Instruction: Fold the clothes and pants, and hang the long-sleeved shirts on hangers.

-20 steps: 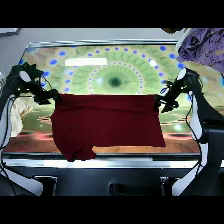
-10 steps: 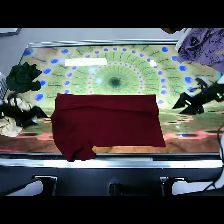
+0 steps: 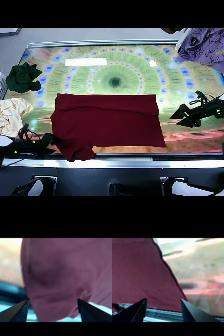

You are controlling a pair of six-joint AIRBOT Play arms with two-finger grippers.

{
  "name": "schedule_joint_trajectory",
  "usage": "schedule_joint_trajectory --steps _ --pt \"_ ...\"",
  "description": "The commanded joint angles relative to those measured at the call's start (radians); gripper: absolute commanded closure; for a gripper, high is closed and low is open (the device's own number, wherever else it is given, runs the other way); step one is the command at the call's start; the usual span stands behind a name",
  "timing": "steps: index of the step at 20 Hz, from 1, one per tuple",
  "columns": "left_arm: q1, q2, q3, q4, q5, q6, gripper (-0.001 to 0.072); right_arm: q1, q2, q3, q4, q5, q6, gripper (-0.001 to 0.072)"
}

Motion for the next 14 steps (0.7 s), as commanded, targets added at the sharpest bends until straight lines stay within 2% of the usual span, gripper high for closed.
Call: schedule_joint_trajectory --steps 1,8,14 --pt "0.001 0.042 -0.077 -0.023 -0.041 -0.029 0.0046 -0.002 0.011 -0.014 0.017 -0.003 0.001 0.0231" --pt "-0.034 0.039 -0.159 -0.032 -0.001 -0.065 0.0046 -0.002 0.011 -0.014 0.029 0.004 0.004 0.0231" --pt "-0.105 0.038 -0.167 -0.078 0.154 -0.065 0.0052 -0.002 0.028 -0.014 0.034 0.001 0.003 0.0232"
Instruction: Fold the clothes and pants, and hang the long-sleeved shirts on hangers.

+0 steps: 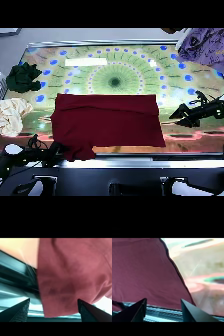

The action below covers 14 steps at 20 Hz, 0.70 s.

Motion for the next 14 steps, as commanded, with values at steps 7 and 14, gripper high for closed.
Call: schedule_joint_trajectory --steps 7,14 --pt "-0.089 -0.038 -0.007 -0.075 0.143 -0.001 0.0229 0.0 0.015 0.0 0.003 0.014 0.004 0.0232" --pt "-0.097 -0.039 -0.007 -0.077 0.132 -0.025 0.0663 -0.002 0.014 -0.001 -0.149 0.065 0.023 0.0234"
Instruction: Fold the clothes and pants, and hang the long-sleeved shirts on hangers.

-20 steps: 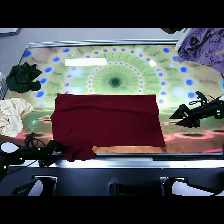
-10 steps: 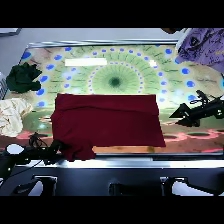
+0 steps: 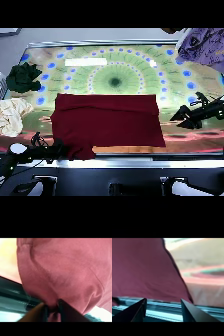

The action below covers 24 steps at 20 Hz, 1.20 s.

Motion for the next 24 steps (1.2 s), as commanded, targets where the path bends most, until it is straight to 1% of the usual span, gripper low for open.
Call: schedule_joint_trajectory --steps 1,4,8,13,16,19,20,21,22,23,24 --pt "-0.003 -0.001 0.001 -0.005 -0.006 -0.003 0.0684 -0.001 0.0 -0.01 -0.097 -0.001 0.014 0.0234" --pt "-0.003 -0.001 0.002 -0.005 -0.007 -0.003 0.0685 -0.001 0.0 -0.121 -0.097 -0.039 -0.011 0.0233" --pt "-0.003 -0.001 0.002 -0.005 -0.011 -0.003 0.0685 0.0 0.0 -0.273 -0.064 -0.127 -0.062 0.0232" --pt "-0.003 -0.001 0.002 -0.005 -0.011 -0.003 0.0684 0.0 0.0 -0.352 -0.048 -0.166 -0.093 0.0232" --pt "-0.003 -0.001 0.002 -0.005 -0.012 -0.003 0.0685 0.0 0.0 -0.404 -0.003 -0.165 -0.116 0.0233" --pt "-0.003 -0.001 0.002 -0.004 -0.012 -0.003 0.0685 0.0 0.0 -0.449 0.063 -0.199 -0.155 0.0238" --pt "-0.003 -0.001 0.002 -0.004 -0.012 -0.003 0.0685 0.0 0.0 -0.456 0.073 -0.216 -0.159 0.0331" --pt "-0.003 -0.001 0.002 -0.004 -0.012 -0.003 0.0685 0.0 0.0 -0.457 0.073 -0.238 -0.159 0.0365" --pt "-0.003 -0.001 0.003 -0.002 -0.012 -0.003 0.0685 0.0 0.0 -0.456 0.079 -0.251 -0.172 0.0468" --pt "-0.003 -0.001 0.008 0.006 -0.013 -0.001 0.0685 0.0 0.001 -0.456 0.088 -0.258 -0.185 0.0588" --pt "-0.002 -0.001 0.019 0.02 -0.02 0.015 0.0685 0.0 0.001 -0.456 0.098 -0.259 -0.188 0.0664"
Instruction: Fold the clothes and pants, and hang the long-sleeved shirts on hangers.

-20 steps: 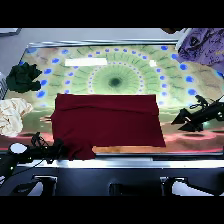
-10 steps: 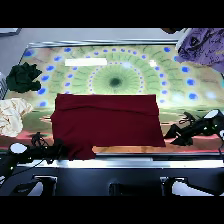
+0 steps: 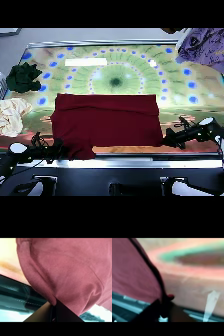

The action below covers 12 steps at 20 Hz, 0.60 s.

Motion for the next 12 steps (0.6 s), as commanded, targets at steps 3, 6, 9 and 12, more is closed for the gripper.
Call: schedule_joint_trajectory --steps 3,6,9,12 --pt "0.0 0.001 0.108 0.177 -0.112 0.025 0.0686 0.0 0.048 -0.009 0.043 -0.021 -0.006 0.0685" --pt "0.0 0.028 0.24 0.354 -0.293 0.025 0.0686 0.0 0.175 -0.01 0.011 0.024 0.048 0.0686" --pt "0.0 0.09 0.333 0.415 -0.428 0.025 0.0686 0.0 0.329 -0.01 -0.026 0.105 0.122 0.0686" --pt "-0.001 0.12 0.384 0.402 -0.469 0.025 0.0686 0.0 0.461 -0.009 -0.025 0.149 0.152 0.0686"
